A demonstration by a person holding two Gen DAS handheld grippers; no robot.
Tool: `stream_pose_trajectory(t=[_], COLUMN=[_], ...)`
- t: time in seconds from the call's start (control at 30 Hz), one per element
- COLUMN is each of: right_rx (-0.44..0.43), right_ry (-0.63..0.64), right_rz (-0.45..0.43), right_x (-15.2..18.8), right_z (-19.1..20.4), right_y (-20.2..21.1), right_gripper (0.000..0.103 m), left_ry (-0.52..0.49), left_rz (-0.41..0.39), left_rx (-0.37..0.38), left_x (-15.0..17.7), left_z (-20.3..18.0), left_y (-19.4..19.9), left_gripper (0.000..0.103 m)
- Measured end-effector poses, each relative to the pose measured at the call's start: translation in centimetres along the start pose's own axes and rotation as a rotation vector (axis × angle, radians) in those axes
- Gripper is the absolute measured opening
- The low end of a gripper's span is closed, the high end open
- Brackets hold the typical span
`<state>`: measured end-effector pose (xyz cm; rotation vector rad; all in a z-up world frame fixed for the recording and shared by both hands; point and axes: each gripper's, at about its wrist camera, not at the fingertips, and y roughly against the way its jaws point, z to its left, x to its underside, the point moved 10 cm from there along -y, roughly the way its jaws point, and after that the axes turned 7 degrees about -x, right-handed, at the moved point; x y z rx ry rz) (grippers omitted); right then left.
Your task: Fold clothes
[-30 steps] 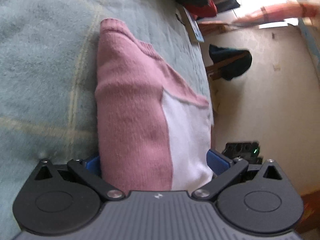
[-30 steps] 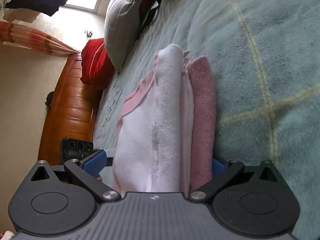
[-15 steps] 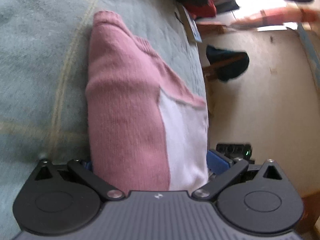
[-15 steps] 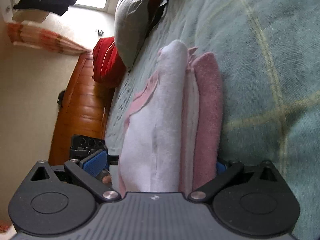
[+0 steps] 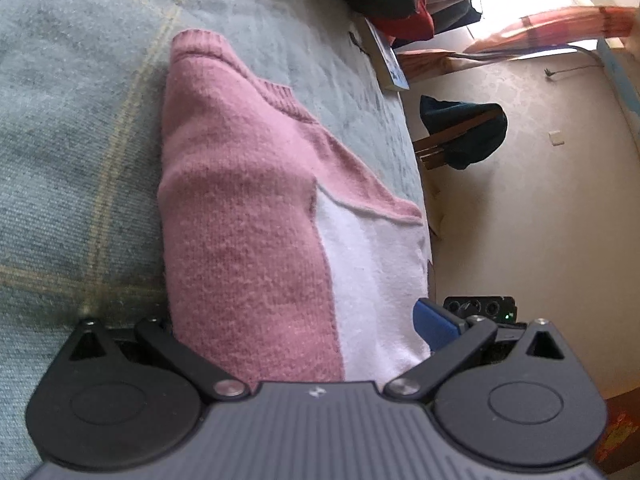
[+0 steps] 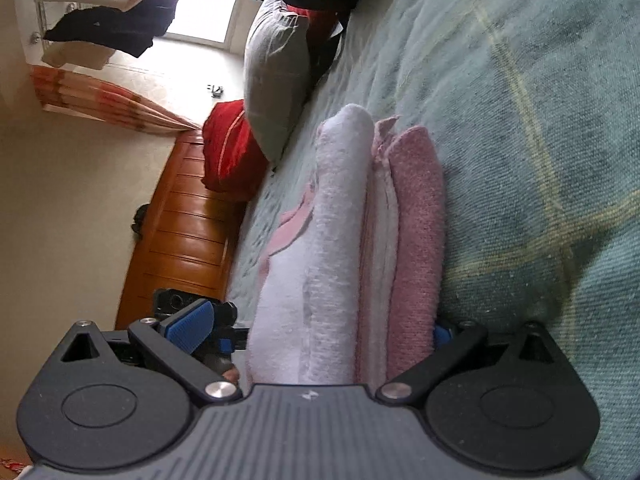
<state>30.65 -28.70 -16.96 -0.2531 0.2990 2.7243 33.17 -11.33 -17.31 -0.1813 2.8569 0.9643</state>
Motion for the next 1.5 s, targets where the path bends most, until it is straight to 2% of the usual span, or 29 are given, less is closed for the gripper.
stream_pose_trajectory(t=[0.1,0.3,0.43,0.5,0.63,0.87,0.97,1.07,1.2,1.3,1.5], right_rx=[0.011,0.023,-0.046,-0.052,-0.019,-0.014,0.021,0.054,0.036,0.025,-0.003], right_ry=[-0.005,-0.009,-0.032,-0.037,-0.019,0.008,0.029,-0.004,-0.02,-0.036,-0.023], right_rz=[-0.004,-0.017,-0.013,-0.011,0.0,0.014,0.039,0.046,0.051,0.054,0.06], right_x=[-0.1,-0.4,0.1,0.0,0.1,0.3,0.5,0.9,1.7,1.5,1.3], right_z=[0.1,0.3,1.7,2.1,2.5,3.9,3.6,1.9,1.1,1.6,3.1], right_y=[-0.4,-1.4,-0.7,-0.6,-1.2,-1.9,-3.0,-3.7,-3.9,-4.1,-4.0], right_gripper=[0.103,0.103,0.103,0.103,0.103,0.103,0.103,0.103,0.103,0.103,0.103], left_ry=[0.04,0.06,0.088,0.094,0.073,0.069,0.08,0.113,0.146,0.141,0.119], left_rz=[-0.003,-0.006,0.01,0.012,0.013,-0.009,-0.01,0.002,-0.009,0.003,-0.027], left_rx=[0.037,0.025,0.085,0.109,0.107,0.128,0.138,0.106,0.11,0.107,0.131], left_x=[-0.3,-0.7,-0.7,-0.8,-0.5,-0.7,-0.8,-0.2,0.1,0.0,-0.6], left_z=[-0.1,-0.1,-0.6,-1.0,-1.7,-1.9,-0.9,1.2,2.5,1.8,0.6], left_y=[0.3,-0.1,1.2,1.7,2.3,4.4,5.0,4.1,3.6,3.8,5.9], left_gripper=[0.102,0.102,0.101,0.101,0.101,0.101,0.101,0.101,0.102,0.102,0.102])
